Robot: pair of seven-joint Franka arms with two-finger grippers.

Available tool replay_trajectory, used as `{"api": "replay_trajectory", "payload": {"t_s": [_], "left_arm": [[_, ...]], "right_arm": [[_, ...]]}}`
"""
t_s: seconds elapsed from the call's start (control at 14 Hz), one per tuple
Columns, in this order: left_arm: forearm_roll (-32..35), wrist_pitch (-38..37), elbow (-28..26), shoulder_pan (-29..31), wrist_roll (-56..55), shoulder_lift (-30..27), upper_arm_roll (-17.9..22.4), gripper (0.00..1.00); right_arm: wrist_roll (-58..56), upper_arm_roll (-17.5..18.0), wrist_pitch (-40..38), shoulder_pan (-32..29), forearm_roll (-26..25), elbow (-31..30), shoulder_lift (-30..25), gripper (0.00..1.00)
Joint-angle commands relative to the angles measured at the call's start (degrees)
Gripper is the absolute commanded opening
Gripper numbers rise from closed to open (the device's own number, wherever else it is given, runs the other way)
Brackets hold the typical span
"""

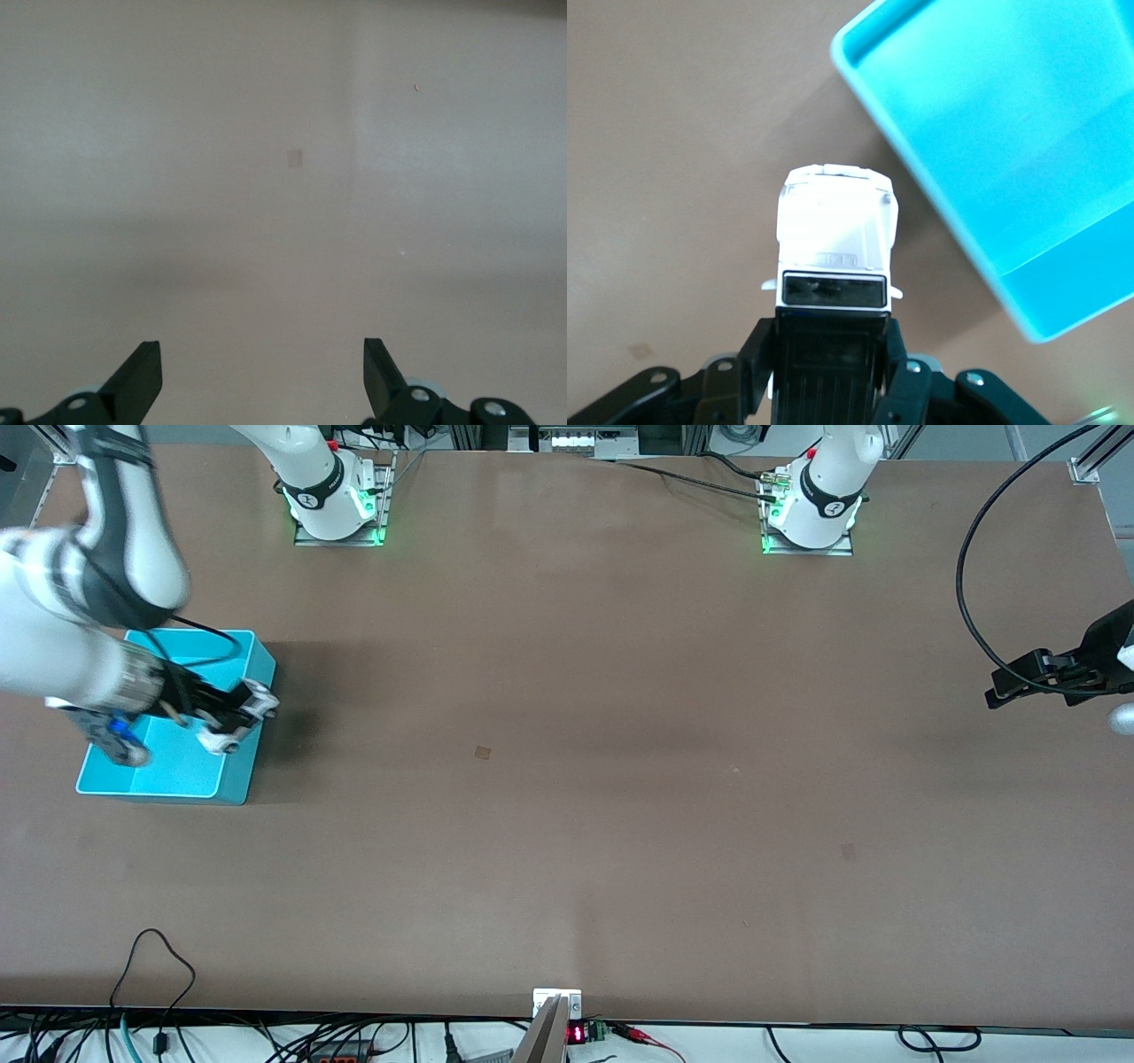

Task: Wind and store white jeep toy
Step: 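Carry the held jeep over the turquoise box with the right gripper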

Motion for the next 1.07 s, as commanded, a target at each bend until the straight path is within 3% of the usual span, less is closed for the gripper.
{"api": "replay_trajectory", "payload": {"t_s": [0.0,0.21,0.5,1.0], "left_arm": [[-0.6,1.1,-0.2,-0.1,0.0,-0.1,0.4,1.0],[-0.6,0.9,-0.3,-0.1,-0.1,-0.2,0.4,1.0],[-0.6,0.8,-0.4,-0.1,-0.2,-0.4,0.4,1.0],[-1.1,0.7,-1.5,0.3,-0.6,-0.6,0.4,1.0]], "right_arm": [[-11.1,8.2,-2.5,-10.3,-6.3,-3.0,-4.1,0.01],[-25.3,9.0,-1.9,-12.6,-11.7,-3.4,-3.8,0.01],[-32.7,9.0,1.8,-13.5,-16.9,-4.6,-2.8,0.01],[-34.4,9.1,13.5,-15.8,-19.3,-12.2,-1.4,0.01]]}}
